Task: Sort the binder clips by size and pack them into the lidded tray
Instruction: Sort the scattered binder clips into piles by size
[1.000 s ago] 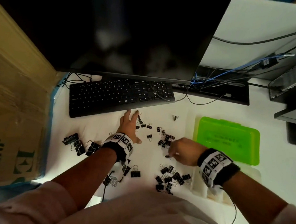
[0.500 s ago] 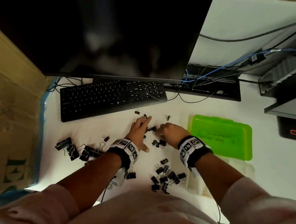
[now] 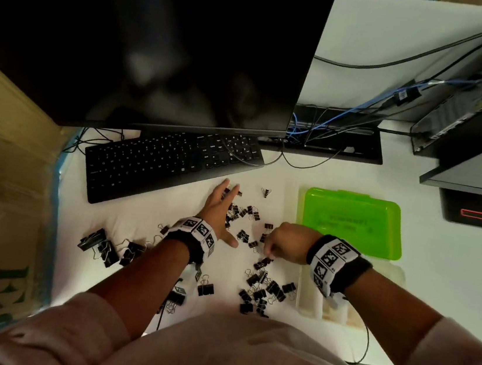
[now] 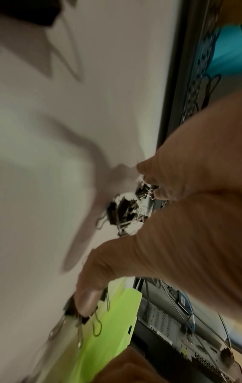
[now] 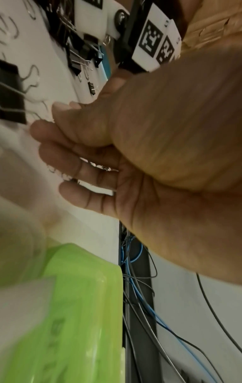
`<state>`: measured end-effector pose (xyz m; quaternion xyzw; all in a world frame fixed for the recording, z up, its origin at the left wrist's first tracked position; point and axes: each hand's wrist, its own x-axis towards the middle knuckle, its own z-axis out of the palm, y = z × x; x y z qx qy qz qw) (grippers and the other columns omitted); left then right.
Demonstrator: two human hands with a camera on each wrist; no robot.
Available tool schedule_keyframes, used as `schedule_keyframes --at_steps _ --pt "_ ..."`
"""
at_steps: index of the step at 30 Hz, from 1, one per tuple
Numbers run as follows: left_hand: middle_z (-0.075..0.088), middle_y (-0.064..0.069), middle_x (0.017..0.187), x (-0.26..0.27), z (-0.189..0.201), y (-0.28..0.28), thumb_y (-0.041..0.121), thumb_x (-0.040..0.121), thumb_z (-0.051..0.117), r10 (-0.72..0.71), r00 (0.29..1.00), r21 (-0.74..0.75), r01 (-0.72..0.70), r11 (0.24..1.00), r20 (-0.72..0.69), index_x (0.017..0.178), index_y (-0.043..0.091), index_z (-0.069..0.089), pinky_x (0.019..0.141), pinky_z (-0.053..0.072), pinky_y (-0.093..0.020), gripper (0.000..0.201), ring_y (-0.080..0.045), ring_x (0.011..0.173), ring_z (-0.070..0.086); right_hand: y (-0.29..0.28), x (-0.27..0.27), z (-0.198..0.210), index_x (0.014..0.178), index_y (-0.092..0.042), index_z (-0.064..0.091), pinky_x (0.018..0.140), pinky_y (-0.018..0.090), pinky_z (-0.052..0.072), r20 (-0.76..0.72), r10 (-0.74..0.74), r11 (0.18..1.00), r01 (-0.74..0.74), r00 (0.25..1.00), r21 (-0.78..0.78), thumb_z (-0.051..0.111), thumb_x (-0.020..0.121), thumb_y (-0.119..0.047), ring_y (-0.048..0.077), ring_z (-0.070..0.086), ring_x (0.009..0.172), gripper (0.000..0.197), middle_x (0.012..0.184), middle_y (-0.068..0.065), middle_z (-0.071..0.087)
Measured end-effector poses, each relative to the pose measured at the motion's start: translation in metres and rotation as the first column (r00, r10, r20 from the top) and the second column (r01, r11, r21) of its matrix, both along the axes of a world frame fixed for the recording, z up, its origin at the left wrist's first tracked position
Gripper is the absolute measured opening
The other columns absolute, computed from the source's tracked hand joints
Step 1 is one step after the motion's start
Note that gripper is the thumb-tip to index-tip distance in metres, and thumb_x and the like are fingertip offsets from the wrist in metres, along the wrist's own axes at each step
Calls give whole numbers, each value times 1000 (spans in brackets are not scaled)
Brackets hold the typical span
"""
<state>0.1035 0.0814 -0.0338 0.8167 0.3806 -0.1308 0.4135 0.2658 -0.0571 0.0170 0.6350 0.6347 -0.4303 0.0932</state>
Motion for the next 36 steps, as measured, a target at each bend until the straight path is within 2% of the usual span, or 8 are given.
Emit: schedule_keyframes --at_steps 3,6,10,13,21,28,31,36 --pt "-8 8 157 6 -2 -7 19 45 94 -45 999 2 45 999 30 148 30 0 118 17 -31 140 -14 146 1 14 4 -2 110 -22 68 95 29 46 -48 7 1000 -8 999 -15 52 92 -17 16 63 104 25 113 -2 70" --pt "7 3 157 10 3 -8 11 51 91 -31 998 -29 32 999 58 147 35 -4 111 16 -25 137 -16 145 9 43 27 -3 117 -26 61 93 39 50 73 -99 972 81 992 220 55 89 -15 20 60 109 31 117 -2 65" --pt "5 1 158 5 7 7 12 48 92 110 994 18 -110 994 23 144 40 -12 117 21 -43 144 -24 146 7 62 42 -12 146 -25 21 98 44 46 214 -143 981 109 966 161 82 68 -22 28 45 125 100 145 5 31" --pt "7 -2 157 0 7 13 16 49 92 106 992 43 -103 994 -74 146 36 -12 116 19 -49 143 -31 145 5 61 30 -26 149 -26 8 103 45 43 190 -70 996 58 979 69 89 56 -21 32 43 128 123 151 7 19" --pt "28 1 143 9 1 3 13 52 90 10 1000 -67 -10 998 5 147 23 22 108 39 -39 117 -23 127 41 56 11 -41 147 -20 23 97 40 45 -16 -300 937 297 954 181 77 72 -9 35 53 118 93 139 10 39" --pt "38 0 136 12 0 -3 10 56 88 49 996 -53 -45 998 69 141 19 34 103 42 -36 101 -25 120 48 51 8 -42 131 -13 48 94 41 47 -95 -385 889 396 918 231 72 77 -11 35 57 111 60 123 14 55" --pt "38 0 138 8 2 0 11 53 90 49 997 -31 -47 998 61 143 23 29 108 38 -38 109 -22 127 40 47 13 -35 135 -15 44 91 41 48 -89 -378 889 388 922 244 76 72 -9 34 57 109 71 127 10 48" --pt "20 1 145 2 0 -2 17 49 92 -32 998 23 33 999 -51 148 28 7 114 29 -40 130 -21 137 23 33 10 -29 147 -26 15 95 45 48 73 -237 962 224 969 153 89 55 -29 28 43 125 118 143 2 28"
